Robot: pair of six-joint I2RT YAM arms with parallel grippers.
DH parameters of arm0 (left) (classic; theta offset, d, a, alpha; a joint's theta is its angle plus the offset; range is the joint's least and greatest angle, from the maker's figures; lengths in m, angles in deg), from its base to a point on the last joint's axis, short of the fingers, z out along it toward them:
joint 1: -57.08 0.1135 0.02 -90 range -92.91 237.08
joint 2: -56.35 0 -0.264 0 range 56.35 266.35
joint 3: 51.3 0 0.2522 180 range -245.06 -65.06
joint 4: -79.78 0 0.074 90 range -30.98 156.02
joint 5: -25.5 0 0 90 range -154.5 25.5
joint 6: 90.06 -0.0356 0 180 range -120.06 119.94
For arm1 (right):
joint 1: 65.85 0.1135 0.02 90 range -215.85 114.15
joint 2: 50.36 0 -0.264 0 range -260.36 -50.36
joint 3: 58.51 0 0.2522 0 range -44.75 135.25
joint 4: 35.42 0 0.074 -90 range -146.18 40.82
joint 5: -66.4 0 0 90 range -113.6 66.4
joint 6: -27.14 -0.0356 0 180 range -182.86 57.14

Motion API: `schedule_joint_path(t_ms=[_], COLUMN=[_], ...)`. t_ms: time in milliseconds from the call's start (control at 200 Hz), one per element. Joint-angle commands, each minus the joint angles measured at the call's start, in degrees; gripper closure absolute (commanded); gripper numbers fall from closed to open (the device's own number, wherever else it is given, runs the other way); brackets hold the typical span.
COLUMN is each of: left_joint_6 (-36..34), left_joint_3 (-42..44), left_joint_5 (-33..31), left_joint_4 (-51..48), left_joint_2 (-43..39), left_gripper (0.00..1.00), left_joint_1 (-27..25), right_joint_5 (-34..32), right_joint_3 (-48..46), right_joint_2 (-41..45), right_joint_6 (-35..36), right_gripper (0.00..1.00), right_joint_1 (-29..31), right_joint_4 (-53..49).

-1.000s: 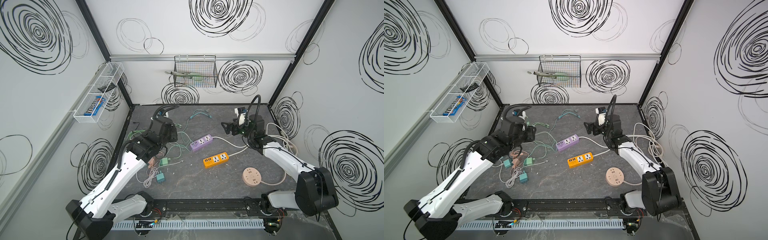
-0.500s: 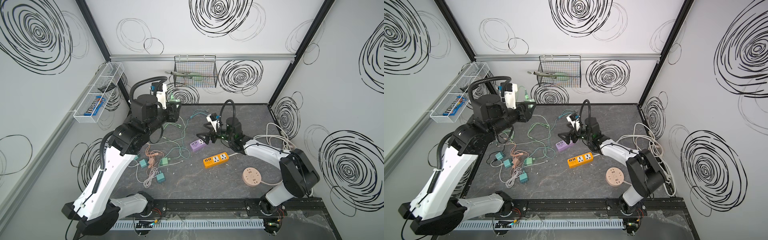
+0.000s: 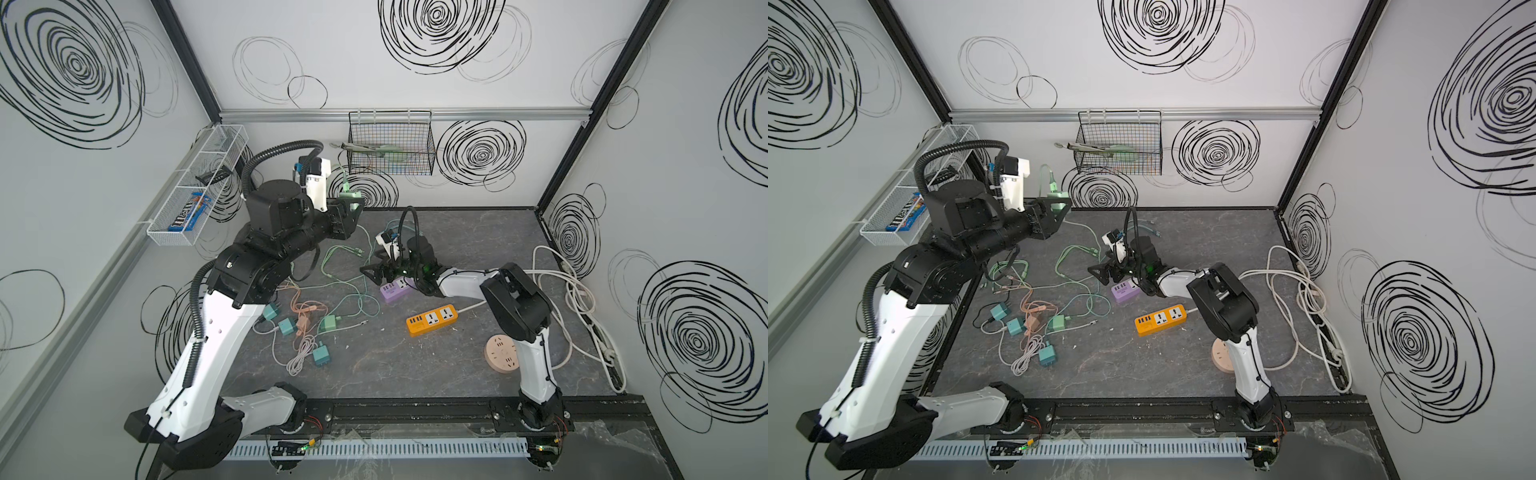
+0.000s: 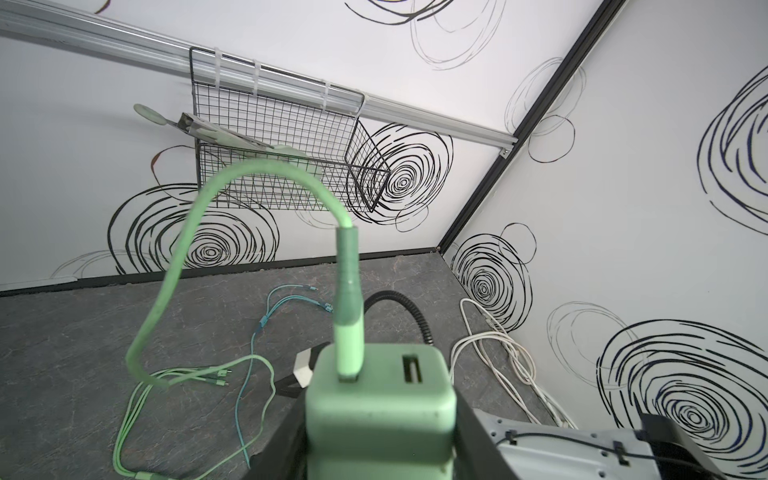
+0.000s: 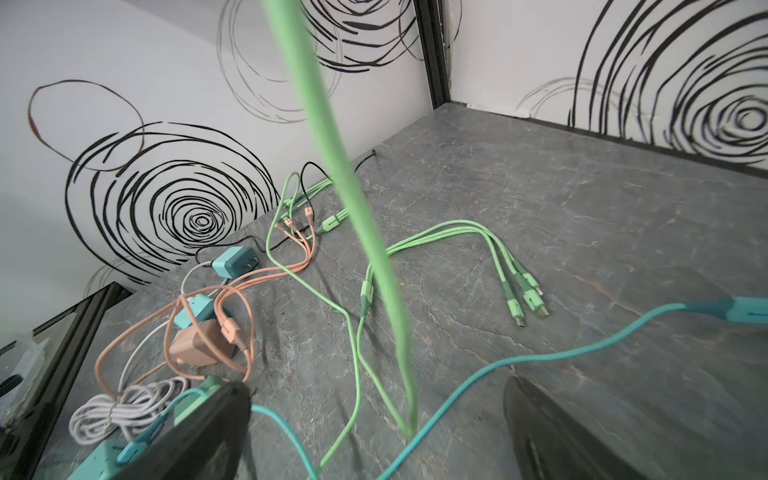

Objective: Insert the plug
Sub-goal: 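Lift the green charger high with the left gripper while the right gripper rises toward it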

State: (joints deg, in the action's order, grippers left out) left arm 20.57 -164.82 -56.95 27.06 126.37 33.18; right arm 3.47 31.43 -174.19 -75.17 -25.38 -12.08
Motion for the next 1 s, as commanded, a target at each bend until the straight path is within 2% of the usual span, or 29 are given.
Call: schedule_joint_path(t_ms=[0,105,170,190,235,300,370,445,540,615,765,996], left_joint_6=[-0.23,-0.32,-0.33,-0.33,-0.52,-0.82,-1.18,-1.89,-2.43,-2.51,-2.57,-2.66], left_joint_3=[-0.83,0.21,1.11,1.3,1.73,2.47,4.34,6.86,9.8,11.39,13.41,15.03], left_joint_5=[2.1,2.21,2.38,2.37,2.33,1.5,0.68,0.99,1.44,0.53,0.25,4.57], left_joint_4=[2.23,2.52,2.83,2.9,2.71,2.36,2.63,3.66,5.28,5.8,6.05,8.81], left_joint_2=[-0.93,-1.76,-2.29,-2.42,-2.67,-3.08,-4.01,-5.24,-6.51,-7.1,-7.43,-7.25], left_gripper=[1.0,1.0,1.0,1.0,1.0,1.0,1.0,1.0,1.0,1.0,1.0,1.0], left_joint_1=[1.02,1.94,2.43,2.66,3.05,3.8,4.87,5.82,5.88,5.88,5.88,4.22], right_joint_5=[-4.33,-7.58,-8.17,-8.25,-8.12,-6.63,-3.19,1.18,7.59,10.15,11.51,12.3], right_joint_3=[4.08,5.68,6.29,6.58,6.77,6.58,6.13,6.66,9.25,12.38,17.28,20.79], right_joint_2=[-2.78,-5.84,-6.96,-7.11,-6.75,-4.86,-0.89,3.18,8.12,11.01,14.76,21.05], right_joint_6=[-3.62,-8.49,-10.33,-10.58,-10.27,-8.35,-5.24,-3.19,-0.68,1.51,2.34,0.12], right_gripper=[0.08,0.22,0.42,0.54,0.7,0.84,0.94,1.0,1.0,1.0,1.0,1.0], right_joint_1=[2.42,3.2,3.4,3.58,3.74,3.66,3.05,1.81,-0.52,-2.23,-5.55,-11.37], right_joint_4=[5.81,7.45,7.8,7.53,6.64,5.3,2.77,-1.26,-9.0,-15.62,-21.94,-26.29])
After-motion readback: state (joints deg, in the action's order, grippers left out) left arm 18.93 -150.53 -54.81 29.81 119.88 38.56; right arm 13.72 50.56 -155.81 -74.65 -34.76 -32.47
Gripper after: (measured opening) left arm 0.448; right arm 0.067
